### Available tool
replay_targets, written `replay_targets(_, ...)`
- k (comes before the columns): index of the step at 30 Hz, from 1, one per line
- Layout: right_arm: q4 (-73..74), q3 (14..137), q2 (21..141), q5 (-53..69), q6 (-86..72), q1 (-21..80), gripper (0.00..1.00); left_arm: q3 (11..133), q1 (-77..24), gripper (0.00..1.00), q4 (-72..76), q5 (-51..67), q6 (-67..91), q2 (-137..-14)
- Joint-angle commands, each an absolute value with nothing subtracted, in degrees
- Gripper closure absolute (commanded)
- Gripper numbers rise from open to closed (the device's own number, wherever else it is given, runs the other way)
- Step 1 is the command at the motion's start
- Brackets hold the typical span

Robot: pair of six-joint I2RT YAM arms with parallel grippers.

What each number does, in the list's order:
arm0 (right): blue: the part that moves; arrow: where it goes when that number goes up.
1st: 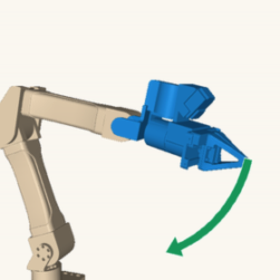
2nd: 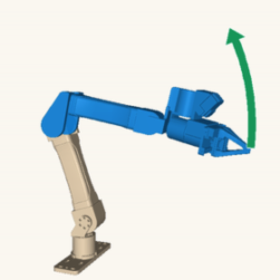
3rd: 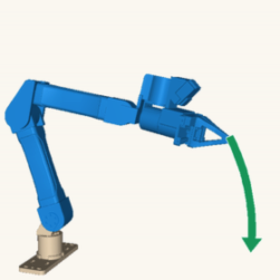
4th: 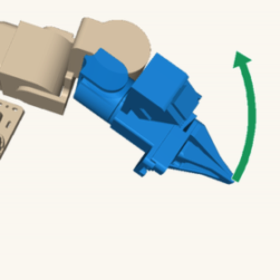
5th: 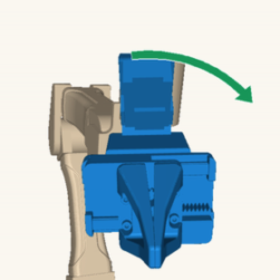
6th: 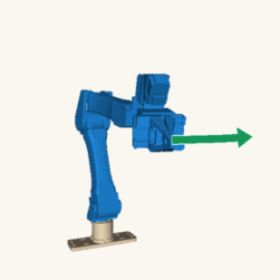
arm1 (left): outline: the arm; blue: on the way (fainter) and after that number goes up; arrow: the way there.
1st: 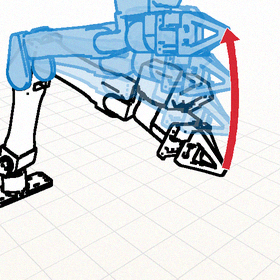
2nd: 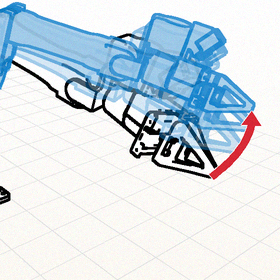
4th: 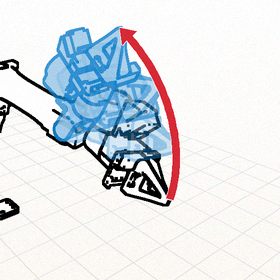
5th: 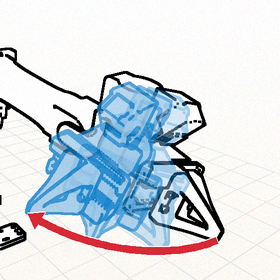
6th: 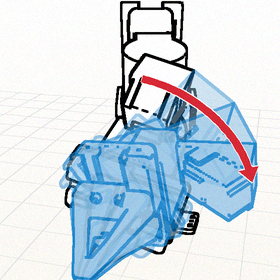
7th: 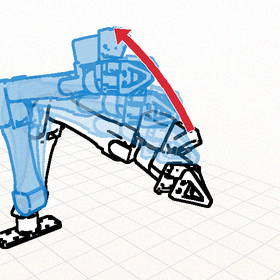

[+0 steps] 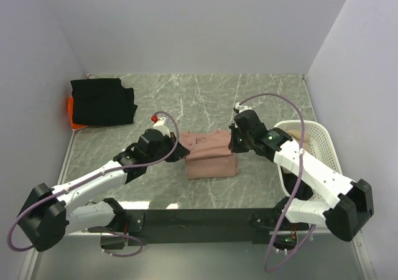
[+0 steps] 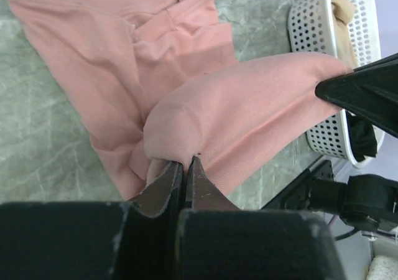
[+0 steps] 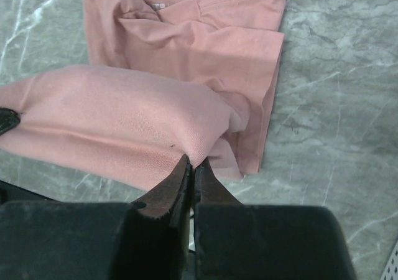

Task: Fold and stack the t-shirts
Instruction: Fold the tshirt

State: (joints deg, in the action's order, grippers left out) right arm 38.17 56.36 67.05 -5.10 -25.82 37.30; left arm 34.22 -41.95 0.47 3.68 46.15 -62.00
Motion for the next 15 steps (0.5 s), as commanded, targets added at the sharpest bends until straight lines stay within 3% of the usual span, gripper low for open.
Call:
replay_targets(1, 35.2, 59.8, 69.2, -6.2, -22.3, 34.6, 1.00, 36.6, -39.2, 0.99, 3.0, 4.9, 42.8, -63.6)
replay_targets(15, 29.3, 62.8, 84.0, -1.1, -19.5, 29.4, 1.00, 40.8, -31.5, 0.99, 10.2, 12.8, 36.7, -79.9)
